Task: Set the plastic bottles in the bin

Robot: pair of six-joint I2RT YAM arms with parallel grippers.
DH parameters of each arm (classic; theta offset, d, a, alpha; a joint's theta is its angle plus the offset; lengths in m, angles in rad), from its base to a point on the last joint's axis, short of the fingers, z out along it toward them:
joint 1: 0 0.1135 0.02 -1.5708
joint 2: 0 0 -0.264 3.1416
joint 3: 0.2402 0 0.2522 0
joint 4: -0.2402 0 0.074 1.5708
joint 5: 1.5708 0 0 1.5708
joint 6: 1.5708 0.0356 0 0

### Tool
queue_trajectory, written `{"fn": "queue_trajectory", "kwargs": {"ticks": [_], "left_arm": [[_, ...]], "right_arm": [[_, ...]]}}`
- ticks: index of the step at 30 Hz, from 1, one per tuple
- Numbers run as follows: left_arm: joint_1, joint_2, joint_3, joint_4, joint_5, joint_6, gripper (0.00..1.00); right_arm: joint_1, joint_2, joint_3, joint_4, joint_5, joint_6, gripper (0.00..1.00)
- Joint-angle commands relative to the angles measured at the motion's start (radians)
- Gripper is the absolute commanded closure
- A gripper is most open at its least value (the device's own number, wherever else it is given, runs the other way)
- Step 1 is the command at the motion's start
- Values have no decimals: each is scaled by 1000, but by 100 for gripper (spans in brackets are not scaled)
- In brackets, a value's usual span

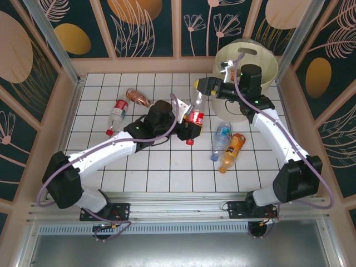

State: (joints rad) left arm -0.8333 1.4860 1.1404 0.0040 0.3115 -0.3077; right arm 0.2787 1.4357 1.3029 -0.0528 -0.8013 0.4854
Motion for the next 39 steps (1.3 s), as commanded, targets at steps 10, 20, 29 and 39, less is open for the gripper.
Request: {"fn": "queue_trajectory", "kwargs": {"ticks": [10, 20, 29, 39], "left_arm": [[-18, 65, 93, 4, 13, 41, 40], [-18, 53, 86, -6, -14, 45, 39], [-18, 35, 64, 49, -35, 41, 5], [-18, -93, -30, 173, -212, 61, 1]], "right_arm": [[7, -2, 28, 26, -25, -14, 29], [8, -2, 41, 26, -12, -13, 43], [8, -45, 20, 19, 14, -22, 45], [-7, -143, 6, -46, 90, -66, 46]]}}
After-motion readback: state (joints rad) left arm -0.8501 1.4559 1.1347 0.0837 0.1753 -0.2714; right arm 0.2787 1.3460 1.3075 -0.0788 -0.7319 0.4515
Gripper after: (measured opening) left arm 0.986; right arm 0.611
